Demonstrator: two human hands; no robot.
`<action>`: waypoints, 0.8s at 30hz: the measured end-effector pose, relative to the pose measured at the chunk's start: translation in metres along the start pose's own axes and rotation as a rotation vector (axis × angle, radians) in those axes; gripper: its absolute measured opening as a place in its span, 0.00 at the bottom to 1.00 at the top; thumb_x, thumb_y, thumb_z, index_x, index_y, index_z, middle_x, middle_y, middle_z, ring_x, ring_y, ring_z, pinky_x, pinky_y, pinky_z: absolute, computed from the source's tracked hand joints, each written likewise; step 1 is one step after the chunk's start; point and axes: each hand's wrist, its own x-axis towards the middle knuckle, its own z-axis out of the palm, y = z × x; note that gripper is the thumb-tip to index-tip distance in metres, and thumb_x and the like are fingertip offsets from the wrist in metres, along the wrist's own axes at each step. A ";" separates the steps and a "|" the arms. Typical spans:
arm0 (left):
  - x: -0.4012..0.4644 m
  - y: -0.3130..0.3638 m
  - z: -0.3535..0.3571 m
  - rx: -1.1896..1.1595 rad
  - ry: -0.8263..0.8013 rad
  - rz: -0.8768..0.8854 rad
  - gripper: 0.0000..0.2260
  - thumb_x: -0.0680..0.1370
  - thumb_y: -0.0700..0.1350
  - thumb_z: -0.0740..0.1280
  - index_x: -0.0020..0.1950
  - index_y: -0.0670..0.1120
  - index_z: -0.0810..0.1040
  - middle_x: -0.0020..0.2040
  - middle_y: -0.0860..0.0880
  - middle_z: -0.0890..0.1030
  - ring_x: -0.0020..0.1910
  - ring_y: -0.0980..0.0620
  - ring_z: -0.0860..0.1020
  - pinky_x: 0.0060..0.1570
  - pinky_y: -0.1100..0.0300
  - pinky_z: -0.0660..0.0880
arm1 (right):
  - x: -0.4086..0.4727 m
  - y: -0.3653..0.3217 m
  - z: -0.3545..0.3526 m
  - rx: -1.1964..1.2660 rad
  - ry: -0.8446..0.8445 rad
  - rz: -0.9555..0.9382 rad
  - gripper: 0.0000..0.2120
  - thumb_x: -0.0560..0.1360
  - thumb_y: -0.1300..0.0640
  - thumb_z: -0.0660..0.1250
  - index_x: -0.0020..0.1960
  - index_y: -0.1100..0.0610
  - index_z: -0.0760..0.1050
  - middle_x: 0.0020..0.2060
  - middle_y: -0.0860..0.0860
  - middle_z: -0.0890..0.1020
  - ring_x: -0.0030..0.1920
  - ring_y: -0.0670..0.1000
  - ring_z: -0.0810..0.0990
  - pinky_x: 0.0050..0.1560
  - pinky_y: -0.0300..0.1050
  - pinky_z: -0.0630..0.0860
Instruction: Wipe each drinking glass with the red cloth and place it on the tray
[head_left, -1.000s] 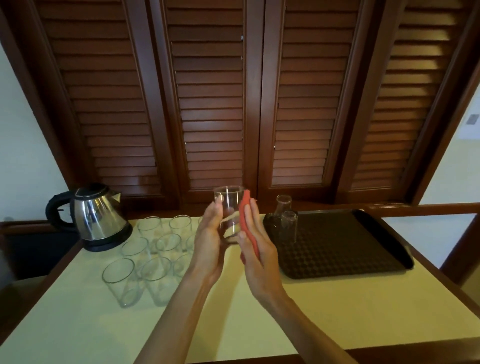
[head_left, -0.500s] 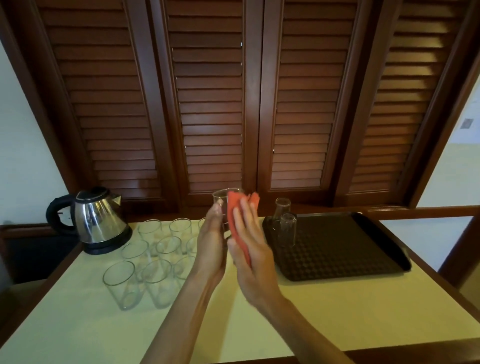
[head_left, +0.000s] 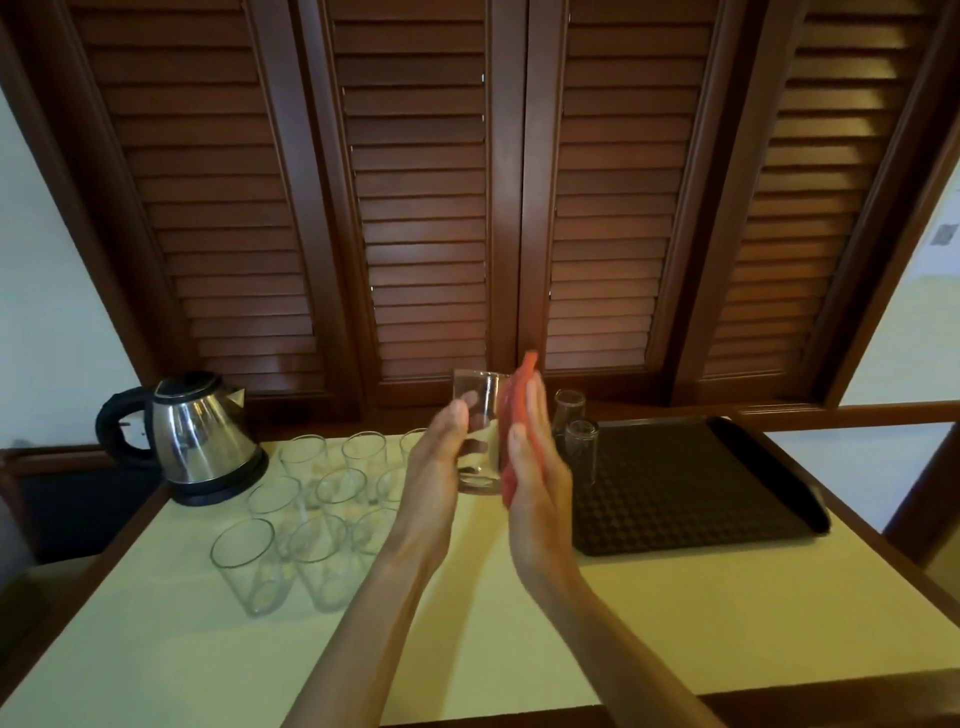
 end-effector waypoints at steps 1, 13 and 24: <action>-0.002 -0.004 0.002 0.033 0.002 -0.011 0.27 0.80 0.70 0.56 0.73 0.58 0.76 0.65 0.54 0.82 0.64 0.52 0.80 0.66 0.44 0.77 | 0.009 -0.005 -0.001 -0.018 0.019 -0.016 0.27 0.82 0.50 0.56 0.80 0.48 0.56 0.79 0.37 0.58 0.77 0.35 0.57 0.75 0.34 0.60; 0.008 0.008 0.004 0.056 0.072 0.135 0.16 0.81 0.67 0.62 0.60 0.63 0.83 0.62 0.49 0.82 0.66 0.45 0.78 0.64 0.46 0.78 | 0.007 0.005 0.003 -0.034 -0.050 -0.052 0.26 0.83 0.51 0.55 0.80 0.46 0.55 0.80 0.39 0.58 0.77 0.41 0.61 0.72 0.36 0.65; 0.013 0.018 0.004 0.261 0.031 0.143 0.12 0.78 0.68 0.61 0.60 0.70 0.69 0.60 0.59 0.67 0.63 0.62 0.71 0.65 0.57 0.74 | -0.011 0.020 0.009 0.223 -0.060 0.147 0.26 0.82 0.47 0.57 0.79 0.50 0.63 0.73 0.48 0.74 0.74 0.49 0.70 0.77 0.58 0.62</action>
